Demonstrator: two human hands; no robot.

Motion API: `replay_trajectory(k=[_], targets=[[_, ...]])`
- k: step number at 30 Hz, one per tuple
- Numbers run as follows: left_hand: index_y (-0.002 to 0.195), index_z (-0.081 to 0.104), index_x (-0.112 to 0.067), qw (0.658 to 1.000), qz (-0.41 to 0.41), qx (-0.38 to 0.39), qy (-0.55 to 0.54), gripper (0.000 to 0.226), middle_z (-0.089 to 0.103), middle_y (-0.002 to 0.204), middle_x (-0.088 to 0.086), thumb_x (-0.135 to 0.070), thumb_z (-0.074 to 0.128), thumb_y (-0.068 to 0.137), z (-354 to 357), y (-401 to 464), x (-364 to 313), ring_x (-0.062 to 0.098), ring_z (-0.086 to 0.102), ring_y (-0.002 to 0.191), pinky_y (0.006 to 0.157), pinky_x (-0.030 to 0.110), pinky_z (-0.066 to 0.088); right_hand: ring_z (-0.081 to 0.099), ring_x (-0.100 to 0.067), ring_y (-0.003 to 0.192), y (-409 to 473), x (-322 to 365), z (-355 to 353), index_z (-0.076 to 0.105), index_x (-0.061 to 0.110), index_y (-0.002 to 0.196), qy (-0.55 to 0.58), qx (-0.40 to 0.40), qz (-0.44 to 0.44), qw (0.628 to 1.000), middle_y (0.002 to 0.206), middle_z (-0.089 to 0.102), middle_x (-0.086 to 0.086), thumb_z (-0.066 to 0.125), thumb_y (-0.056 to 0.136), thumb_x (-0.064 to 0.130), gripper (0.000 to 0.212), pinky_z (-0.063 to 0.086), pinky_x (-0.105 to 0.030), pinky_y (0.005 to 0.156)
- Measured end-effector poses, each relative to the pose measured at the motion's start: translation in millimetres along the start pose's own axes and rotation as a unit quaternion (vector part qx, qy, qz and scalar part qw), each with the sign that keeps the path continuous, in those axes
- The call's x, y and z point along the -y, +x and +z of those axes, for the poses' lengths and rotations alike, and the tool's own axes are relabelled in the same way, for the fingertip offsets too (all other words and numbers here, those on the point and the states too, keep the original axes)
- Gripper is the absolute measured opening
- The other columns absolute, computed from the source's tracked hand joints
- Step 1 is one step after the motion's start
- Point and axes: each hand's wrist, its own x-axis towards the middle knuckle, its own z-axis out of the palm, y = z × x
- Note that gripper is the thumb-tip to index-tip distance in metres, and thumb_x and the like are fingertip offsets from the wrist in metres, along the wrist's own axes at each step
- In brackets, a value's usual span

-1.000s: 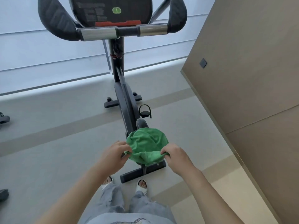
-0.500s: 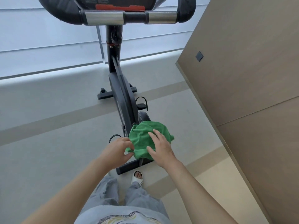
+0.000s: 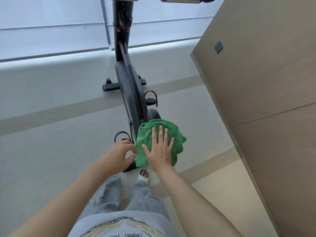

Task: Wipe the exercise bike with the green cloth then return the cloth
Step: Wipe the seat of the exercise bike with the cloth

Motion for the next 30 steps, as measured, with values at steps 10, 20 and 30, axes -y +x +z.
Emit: replay_trajectory(k=[10, 20, 30], targets=[[0.1, 0.073, -0.029, 0.999, -0.039, 0.007, 0.006, 0.007, 0.064, 0.111, -0.017, -0.029, 0.066, 0.098, -5.3, -14.8, 12.2, 0.006, 0.059, 0.105, 0.093, 0.024, 0.046, 0.009, -0.033, 0.162, 74.3, 8.5, -26.5, -0.003, 0.02, 0.168, 0.027, 0.007, 0.016, 0.999, 0.177, -0.002, -0.008, 0.039, 0.109, 0.046, 0.077, 0.021, -0.061, 0.126], [0.098, 0.072, -0.03, 0.999, -0.033, 0.023, -0.004, 0.009, 0.064, 0.11, -0.017, -0.029, 0.064, 0.099, -3.4, -14.0, 6.3, 0.007, 0.059, 0.105, 0.095, 0.03, 0.05, 0.012, -0.025, 0.163, 3.2, -21.5, -11.1, 0.026, 0.017, 0.166, 0.059, -0.051, -0.032, 0.996, 0.175, 0.019, -0.004, 0.04, 0.11, 0.045, 0.065, 0.015, -0.055, 0.131], [0.099, 0.073, -0.028, 0.999, -0.018, 0.031, -0.007, 0.012, 0.064, 0.107, -0.017, -0.029, 0.062, 0.099, -15.0, 0.9, -7.6, 0.008, 0.06, 0.103, 0.094, 0.033, 0.052, 0.061, -0.042, 0.107, 2.0, -54.0, -40.0, 0.073, -0.006, 0.119, 0.155, -0.167, -0.075, 0.971, 0.116, 0.067, -0.022, 0.063, 0.095, -0.01, 0.026, 0.053, -0.055, 0.097]])
